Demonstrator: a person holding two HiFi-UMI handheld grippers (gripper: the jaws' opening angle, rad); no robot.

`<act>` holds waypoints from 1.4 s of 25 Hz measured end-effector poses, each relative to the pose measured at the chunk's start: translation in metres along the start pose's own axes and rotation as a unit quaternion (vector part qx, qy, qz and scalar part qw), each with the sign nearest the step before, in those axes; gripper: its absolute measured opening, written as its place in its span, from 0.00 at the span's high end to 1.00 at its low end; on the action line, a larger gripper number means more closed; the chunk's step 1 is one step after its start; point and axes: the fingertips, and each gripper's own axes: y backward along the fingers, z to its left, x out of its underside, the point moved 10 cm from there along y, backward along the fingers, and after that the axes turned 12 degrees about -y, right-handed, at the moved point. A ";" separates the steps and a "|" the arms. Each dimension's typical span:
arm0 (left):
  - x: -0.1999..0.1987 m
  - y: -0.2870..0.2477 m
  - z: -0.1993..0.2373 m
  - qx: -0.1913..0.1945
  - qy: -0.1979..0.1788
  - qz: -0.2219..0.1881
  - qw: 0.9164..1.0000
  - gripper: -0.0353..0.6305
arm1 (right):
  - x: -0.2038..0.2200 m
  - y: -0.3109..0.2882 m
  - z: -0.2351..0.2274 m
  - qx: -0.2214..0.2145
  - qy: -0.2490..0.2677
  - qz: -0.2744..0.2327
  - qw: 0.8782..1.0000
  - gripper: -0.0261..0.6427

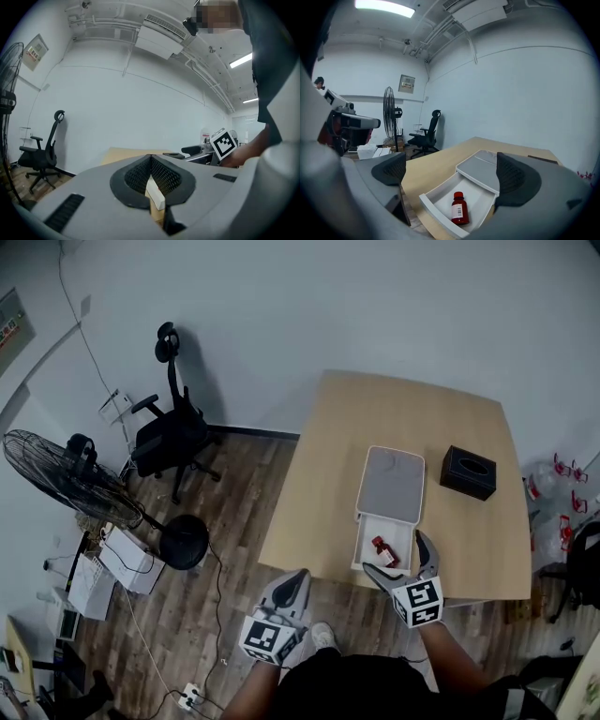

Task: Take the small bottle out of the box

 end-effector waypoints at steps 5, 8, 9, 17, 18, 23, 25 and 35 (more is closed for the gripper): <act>0.007 -0.012 0.022 0.024 0.007 -0.004 1.000 0.93 | 0.019 -0.028 -0.015 0.024 0.001 0.080 0.997 0.10; 0.007 -0.019 0.033 0.039 0.008 -0.007 0.999 0.93 | 0.028 -0.043 -0.026 0.030 0.002 0.134 0.990 0.16; 0.008 -0.021 0.035 0.045 0.007 -0.007 0.999 0.93 | 0.032 -0.048 -0.030 0.031 -0.001 0.154 0.988 0.19; 0.022 -0.036 0.049 0.060 0.009 0.017 0.998 0.93 | 0.060 -0.085 -0.055 0.017 -0.037 0.293 0.955 0.39; 0.023 -0.039 0.048 0.060 0.013 0.017 0.998 0.93 | 0.064 -0.089 -0.057 0.013 -0.034 0.311 0.950 0.42; 0.025 -0.058 0.046 0.053 0.034 0.014 0.998 0.93 | 0.080 -0.112 -0.066 -0.015 -0.022 0.407 0.913 0.45; 0.026 -0.065 0.048 0.050 0.038 0.015 0.998 0.93 | 0.085 -0.117 -0.069 -0.017 -0.024 0.437 0.899 0.46; 0.029 -0.076 0.049 0.033 0.048 0.011 0.998 0.93 | 0.098 -0.128 -0.069 -0.006 -0.005 0.507 0.862 0.57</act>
